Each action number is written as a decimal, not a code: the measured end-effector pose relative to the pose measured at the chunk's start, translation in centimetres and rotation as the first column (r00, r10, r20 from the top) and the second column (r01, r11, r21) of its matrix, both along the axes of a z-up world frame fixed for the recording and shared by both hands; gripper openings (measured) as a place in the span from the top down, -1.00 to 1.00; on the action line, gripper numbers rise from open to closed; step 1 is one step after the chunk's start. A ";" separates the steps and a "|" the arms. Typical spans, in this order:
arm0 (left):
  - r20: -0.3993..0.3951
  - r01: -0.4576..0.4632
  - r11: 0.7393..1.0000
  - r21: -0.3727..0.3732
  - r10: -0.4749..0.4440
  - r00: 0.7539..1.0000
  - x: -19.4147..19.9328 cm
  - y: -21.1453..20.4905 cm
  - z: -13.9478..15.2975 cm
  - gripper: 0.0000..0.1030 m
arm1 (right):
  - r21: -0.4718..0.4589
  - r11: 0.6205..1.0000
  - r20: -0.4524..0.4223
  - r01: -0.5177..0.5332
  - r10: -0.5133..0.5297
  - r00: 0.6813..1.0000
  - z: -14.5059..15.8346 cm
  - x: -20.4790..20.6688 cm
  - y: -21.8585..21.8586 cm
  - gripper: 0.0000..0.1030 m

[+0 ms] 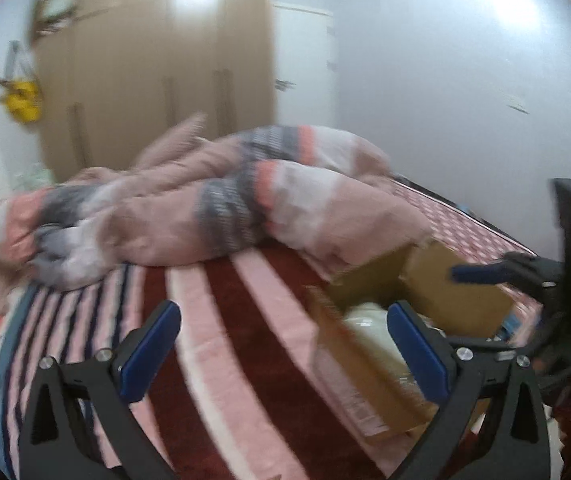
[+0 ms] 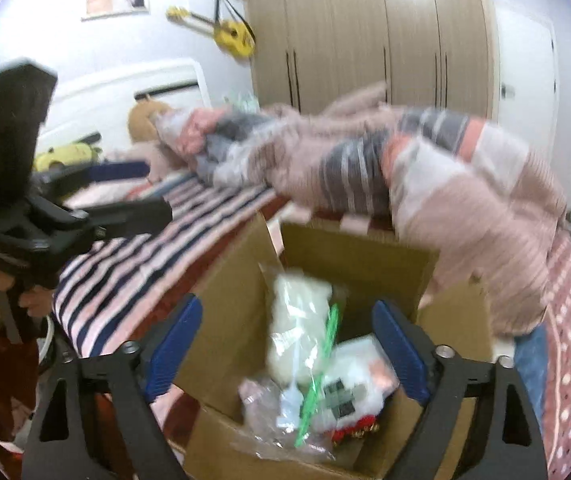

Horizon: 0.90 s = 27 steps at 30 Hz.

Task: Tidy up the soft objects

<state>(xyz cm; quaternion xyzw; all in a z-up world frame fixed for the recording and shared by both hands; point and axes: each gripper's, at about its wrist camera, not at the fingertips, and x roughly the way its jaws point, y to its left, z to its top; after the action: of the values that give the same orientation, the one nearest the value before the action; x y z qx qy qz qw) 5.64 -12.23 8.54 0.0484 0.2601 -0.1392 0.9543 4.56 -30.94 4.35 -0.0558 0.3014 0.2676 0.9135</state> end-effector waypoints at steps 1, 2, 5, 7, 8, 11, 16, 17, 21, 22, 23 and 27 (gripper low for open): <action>0.019 -0.040 0.999 -0.001 0.040 0.999 -0.5 0.7 0.1 -0.99 | 0.011 1.000 0.048 -0.005 0.004 0.999 0.8 -0.8 0.1 -0.92; 0.036 -0.077 0.997 -0.004 0.077 0.996 -1.0 1.3 0.1 -0.99 | 0.018 1.000 0.075 -0.007 0.006 0.997 1.2 -1.2 0.2 -0.96; 0.067 -0.153 0.988 -0.037 0.155 0.986 -2.4 3.1 -0.1 -0.99 | 0.065 0.998 0.191 -0.019 0.007 0.982 2.5 -2.9 0.6 -1.00; 0.070 -0.193 0.979 -0.065 0.198 0.978 -3.1 4.3 -0.4 -0.99 | 0.106 0.994 0.253 -0.028 0.000 0.968 2.8 -3.9 0.9 -1.00; 0.070 -0.207 0.976 -0.075 0.212 0.975 -3.4 4.7 -0.6 -0.99 | 0.113 0.993 0.261 -0.031 0.001 0.965 2.9 -4.2 1.2 -1.00; 0.065 -0.243 0.965 -0.095 0.250 0.966 -4.2 5.7 -1.2 -0.99 | 0.125 0.991 0.273 -0.039 0.003 0.962 2.7 -4.6 1.8 -1.00; 0.059 -0.267 0.957 -0.108 0.275 0.960 -4.8 6.6 -2.0 -0.99 | 0.132 0.991 0.268 -0.038 0.001 0.964 2.4 -4.8 2.4 -1.00; 0.059 -0.269 0.957 -0.107 0.276 0.959 -4.9 6.6 -2.0 -0.99 | 0.133 0.990 0.267 -0.036 -0.001 0.964 2.4 -4.8 2.4 -1.00; 0.060 -0.268 0.958 -0.106 0.275 0.959 -5.0 6.5 -2.1 -0.99 | 0.148 0.989 0.264 -0.030 -0.010 0.964 2.4 -4.9 2.0 -1.00; 0.062 -0.266 0.958 -0.104 0.273 0.960 -5.0 6.4 -2.2 -0.99 | 0.150 0.988 0.264 -0.029 -0.012 0.965 2.4 -4.9 2.0 -1.00; 0.063 -0.265 0.959 -0.102 0.273 0.960 -5.1 6.4 -2.2 -0.99 | 0.150 0.988 0.264 -0.029 -0.012 0.964 2.5 -4.9 1.9 -1.00; 0.069 -0.265 0.960 -0.094 0.271 0.960 -5.2 6.2 -2.3 -0.99 | 0.147 0.989 0.265 -0.023 -0.017 0.964 2.5 -4.8 1.8 -1.00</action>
<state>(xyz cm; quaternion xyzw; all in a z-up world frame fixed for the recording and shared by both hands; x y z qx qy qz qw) 0.48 -6.07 6.29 -0.0220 0.2194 -0.0173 0.9752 -0.29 -29.15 6.85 -0.0232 0.1554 0.2808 0.9468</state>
